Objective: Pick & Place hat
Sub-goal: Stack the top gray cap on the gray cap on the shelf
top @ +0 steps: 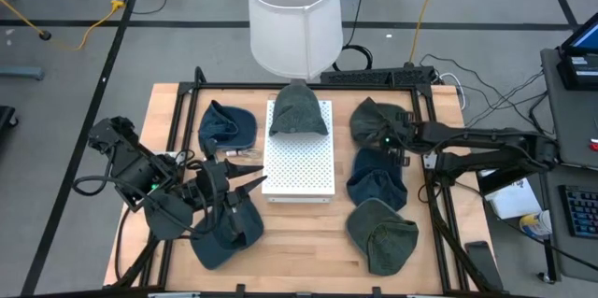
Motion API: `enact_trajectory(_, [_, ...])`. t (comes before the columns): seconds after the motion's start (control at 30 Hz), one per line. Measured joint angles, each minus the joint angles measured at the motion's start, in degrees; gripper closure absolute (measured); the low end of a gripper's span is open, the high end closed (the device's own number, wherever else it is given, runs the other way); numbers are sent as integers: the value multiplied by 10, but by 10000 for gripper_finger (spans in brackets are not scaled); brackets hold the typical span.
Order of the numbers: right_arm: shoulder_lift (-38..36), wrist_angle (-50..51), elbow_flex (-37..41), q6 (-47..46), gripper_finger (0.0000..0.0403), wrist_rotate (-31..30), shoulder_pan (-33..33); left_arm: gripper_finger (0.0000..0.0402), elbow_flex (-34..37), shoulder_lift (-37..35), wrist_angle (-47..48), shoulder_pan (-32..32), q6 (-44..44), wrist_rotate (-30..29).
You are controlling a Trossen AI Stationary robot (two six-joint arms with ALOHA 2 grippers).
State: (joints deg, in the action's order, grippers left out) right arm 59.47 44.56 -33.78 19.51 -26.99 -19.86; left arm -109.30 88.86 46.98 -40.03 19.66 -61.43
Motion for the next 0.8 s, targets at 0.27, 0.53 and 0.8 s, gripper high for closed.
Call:
enact_trajectory(0.27, [-17, 169, -143, -75, 399, 2, 1, 305, 0, 0, 0, 0, -6, 0])
enact_trajectory(0.53, [-18, 366, -323, -165, 400, 73, 1, 305, 0, 0, -1, 0, -57, 0])
enact_trajectory(0.8, [-9, 454, -457, -313, 399, 223, 1, 305, 0, 0, -1, 0, -65, 0])
